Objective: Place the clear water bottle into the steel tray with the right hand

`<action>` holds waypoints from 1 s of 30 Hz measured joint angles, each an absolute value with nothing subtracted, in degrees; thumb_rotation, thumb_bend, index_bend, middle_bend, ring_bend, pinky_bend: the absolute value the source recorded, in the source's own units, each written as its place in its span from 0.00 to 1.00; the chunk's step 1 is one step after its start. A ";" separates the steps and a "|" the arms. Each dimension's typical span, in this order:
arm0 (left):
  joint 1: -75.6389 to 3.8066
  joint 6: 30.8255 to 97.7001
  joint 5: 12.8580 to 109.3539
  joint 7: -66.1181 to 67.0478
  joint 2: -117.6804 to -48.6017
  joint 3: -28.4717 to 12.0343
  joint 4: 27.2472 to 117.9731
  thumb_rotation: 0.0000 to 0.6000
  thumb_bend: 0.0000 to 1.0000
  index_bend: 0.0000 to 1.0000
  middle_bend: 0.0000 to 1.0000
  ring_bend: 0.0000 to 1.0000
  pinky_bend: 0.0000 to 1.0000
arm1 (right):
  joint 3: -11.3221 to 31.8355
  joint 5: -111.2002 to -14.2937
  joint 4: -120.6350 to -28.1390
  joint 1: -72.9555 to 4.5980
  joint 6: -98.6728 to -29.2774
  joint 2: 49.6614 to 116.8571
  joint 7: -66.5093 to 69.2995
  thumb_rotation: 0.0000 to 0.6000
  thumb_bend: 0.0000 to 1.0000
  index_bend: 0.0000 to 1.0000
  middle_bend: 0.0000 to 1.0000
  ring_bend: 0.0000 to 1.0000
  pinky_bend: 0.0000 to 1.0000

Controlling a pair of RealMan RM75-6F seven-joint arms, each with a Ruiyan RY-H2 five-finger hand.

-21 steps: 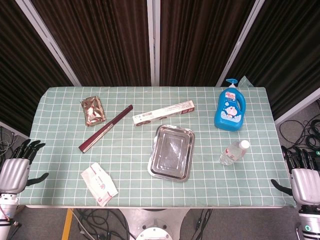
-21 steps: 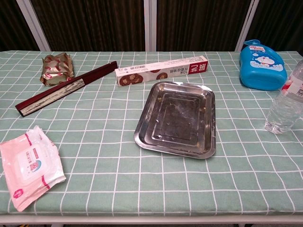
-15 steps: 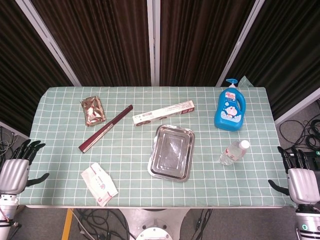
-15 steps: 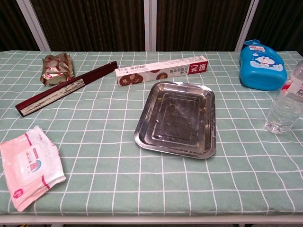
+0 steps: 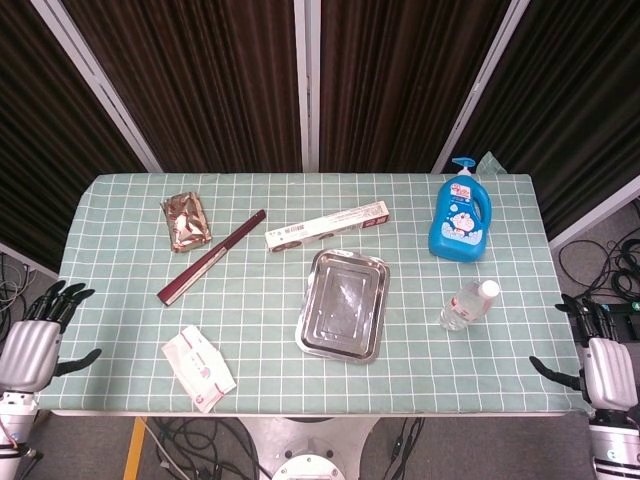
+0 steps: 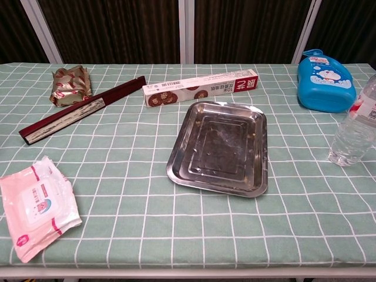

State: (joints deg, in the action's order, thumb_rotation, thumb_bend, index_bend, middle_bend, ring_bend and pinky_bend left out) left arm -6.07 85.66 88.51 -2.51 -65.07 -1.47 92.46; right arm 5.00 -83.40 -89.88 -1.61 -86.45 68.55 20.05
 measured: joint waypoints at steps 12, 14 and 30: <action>-6.60 86.11 89.32 -2.32 -65.81 -1.89 91.04 1.00 0.14 0.24 0.23 0.10 0.19 | 7.44 -82.27 -76.48 -4.34 -79.26 72.80 62.33 1.00 0.05 0.13 0.31 0.12 0.16; -6.68 86.20 89.39 -2.41 -66.02 -2.00 90.76 1.00 0.14 0.24 0.24 0.10 0.19 | 7.76 -82.34 -72.50 -5.22 -78.05 74.02 64.13 1.00 0.03 0.13 0.31 0.12 0.16; -7.10 86.84 89.85 -4.40 -66.45 -2.42 87.74 1.00 0.14 0.24 0.23 0.10 0.19 | 7.12 -85.65 -56.03 -15.75 -67.85 84.73 68.90 1.00 0.00 0.13 0.27 0.11 0.14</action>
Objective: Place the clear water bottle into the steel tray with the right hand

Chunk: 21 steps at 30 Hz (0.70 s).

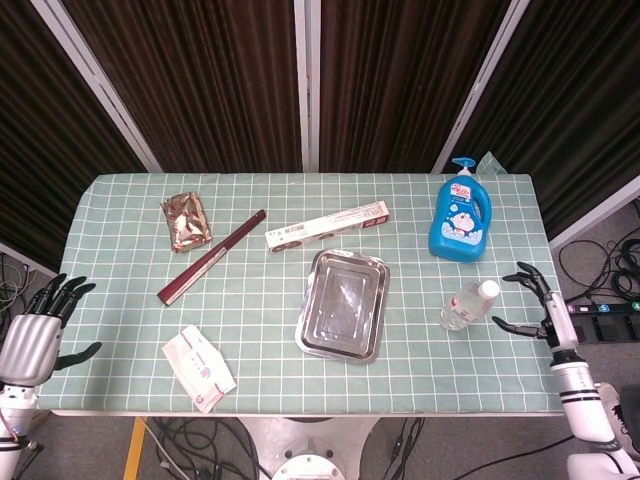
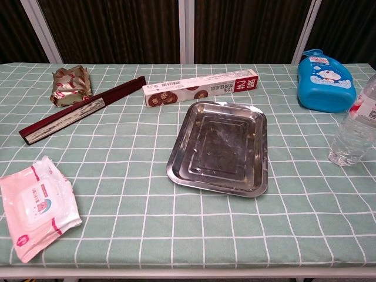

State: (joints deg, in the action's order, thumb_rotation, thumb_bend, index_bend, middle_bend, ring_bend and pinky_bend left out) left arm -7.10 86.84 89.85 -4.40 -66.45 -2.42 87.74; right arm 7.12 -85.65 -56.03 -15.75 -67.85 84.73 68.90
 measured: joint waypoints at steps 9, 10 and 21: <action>-6.97 87.23 89.66 -5.76 -66.46 -2.52 86.72 1.00 0.14 0.24 0.23 0.10 0.19 | 6.27 -86.07 -55.49 -17.62 -66.79 87.27 67.43 1.00 0.00 0.13 0.27 0.11 0.14; -6.96 87.21 89.59 -5.82 -66.40 -2.52 86.58 1.00 0.14 0.24 0.23 0.10 0.19 | 6.27 -86.02 -55.46 -17.85 -66.57 87.49 67.30 1.00 0.00 0.13 0.27 0.11 0.14; -7.09 87.68 89.70 -6.64 -65.44 -2.87 86.56 1.00 0.14 0.24 0.23 0.10 0.19 | 5.69 -86.81 -56.16 -20.58 -65.67 89.70 65.52 1.00 0.00 0.13 0.27 0.11 0.14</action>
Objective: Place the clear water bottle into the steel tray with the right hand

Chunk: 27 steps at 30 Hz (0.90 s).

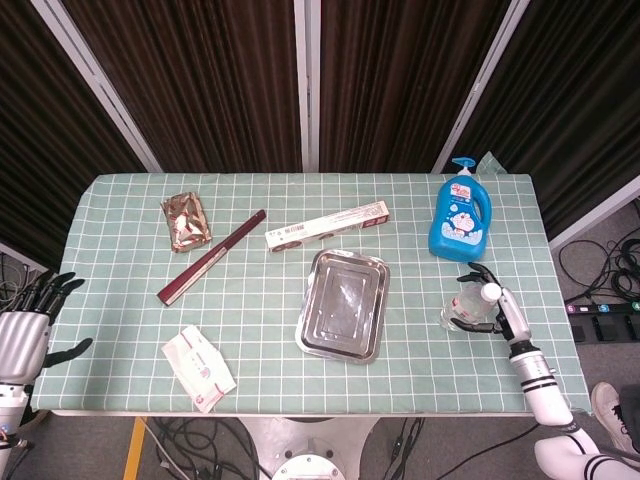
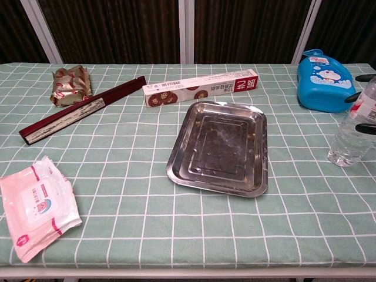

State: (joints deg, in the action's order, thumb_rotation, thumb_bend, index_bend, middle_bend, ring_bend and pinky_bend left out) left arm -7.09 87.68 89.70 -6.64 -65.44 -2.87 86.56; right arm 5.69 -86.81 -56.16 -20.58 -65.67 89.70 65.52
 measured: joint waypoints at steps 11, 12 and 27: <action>-7.03 87.62 89.66 -7.22 -65.41 -2.68 86.37 1.00 0.14 0.24 0.23 0.10 0.19 | 5.90 -85.45 -56.15 -22.04 -64.27 90.99 62.47 1.00 0.06 0.36 0.41 0.25 0.32; -7.04 87.63 89.66 -7.25 -65.40 -2.70 86.37 1.00 0.14 0.24 0.23 0.10 0.19 | 5.99 -85.34 -56.17 -22.14 -64.29 91.12 62.20 1.00 0.09 0.39 0.43 0.27 0.34; -7.07 87.92 89.89 -7.38 -65.11 -2.73 86.92 1.00 0.14 0.24 0.24 0.10 0.19 | 7.18 -84.40 -59.37 -22.46 -66.32 90.42 60.73 1.00 0.25 0.59 0.53 0.35 0.43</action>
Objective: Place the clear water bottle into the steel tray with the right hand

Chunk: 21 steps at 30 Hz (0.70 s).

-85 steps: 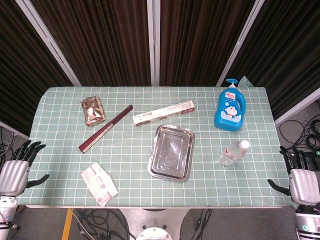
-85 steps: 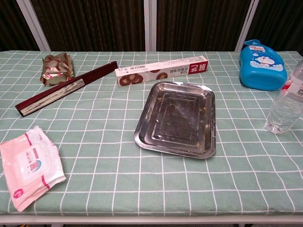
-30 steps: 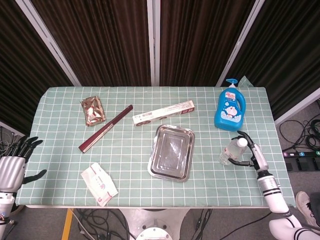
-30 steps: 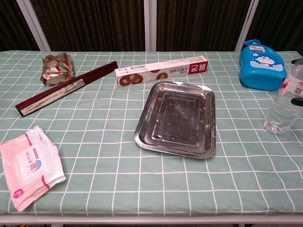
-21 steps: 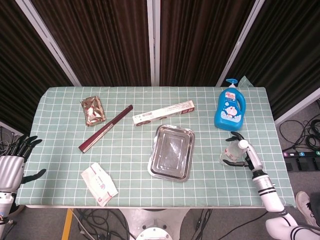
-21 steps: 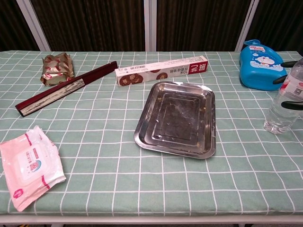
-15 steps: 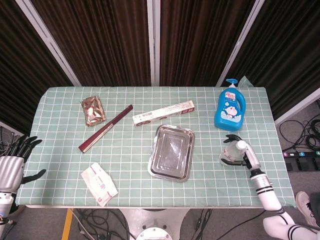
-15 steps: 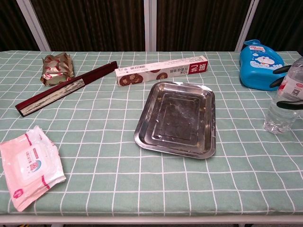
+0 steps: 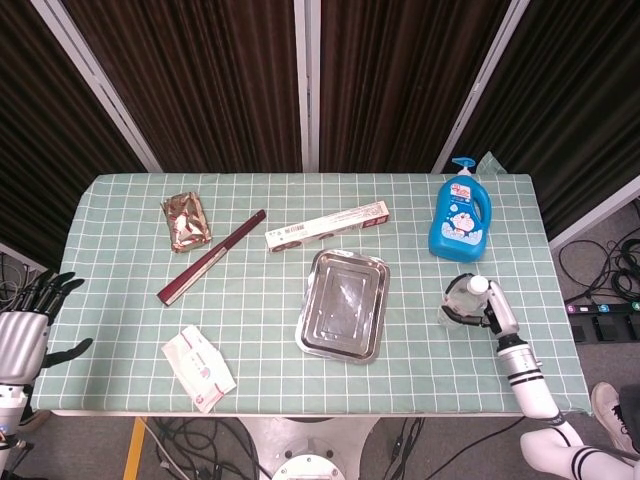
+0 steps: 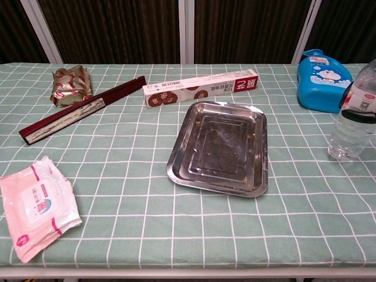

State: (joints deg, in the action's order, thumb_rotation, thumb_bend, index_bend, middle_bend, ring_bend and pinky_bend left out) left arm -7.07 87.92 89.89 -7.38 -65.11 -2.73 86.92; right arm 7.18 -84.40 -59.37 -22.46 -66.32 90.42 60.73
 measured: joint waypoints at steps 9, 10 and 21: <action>-7.18 88.07 90.23 -6.69 -64.73 -2.73 88.11 1.00 0.14 0.24 0.24 0.10 0.19 | 9.89 -84.57 -68.12 -24.14 -68.30 87.75 57.19 1.00 0.27 0.61 0.54 0.35 0.44; -7.15 88.04 90.23 -6.56 -64.70 -2.68 88.25 1.00 0.14 0.24 0.24 0.10 0.19 | 10.35 -84.46 -69.17 -24.50 -68.34 87.51 56.40 1.00 0.27 0.61 0.54 0.35 0.44; -7.23 87.71 90.04 -6.00 -64.63 -2.63 88.62 1.00 0.14 0.24 0.24 0.10 0.19 | 13.92 -81.14 -72.60 -30.05 -64.85 92.07 48.31 1.00 0.28 0.61 0.54 0.35 0.45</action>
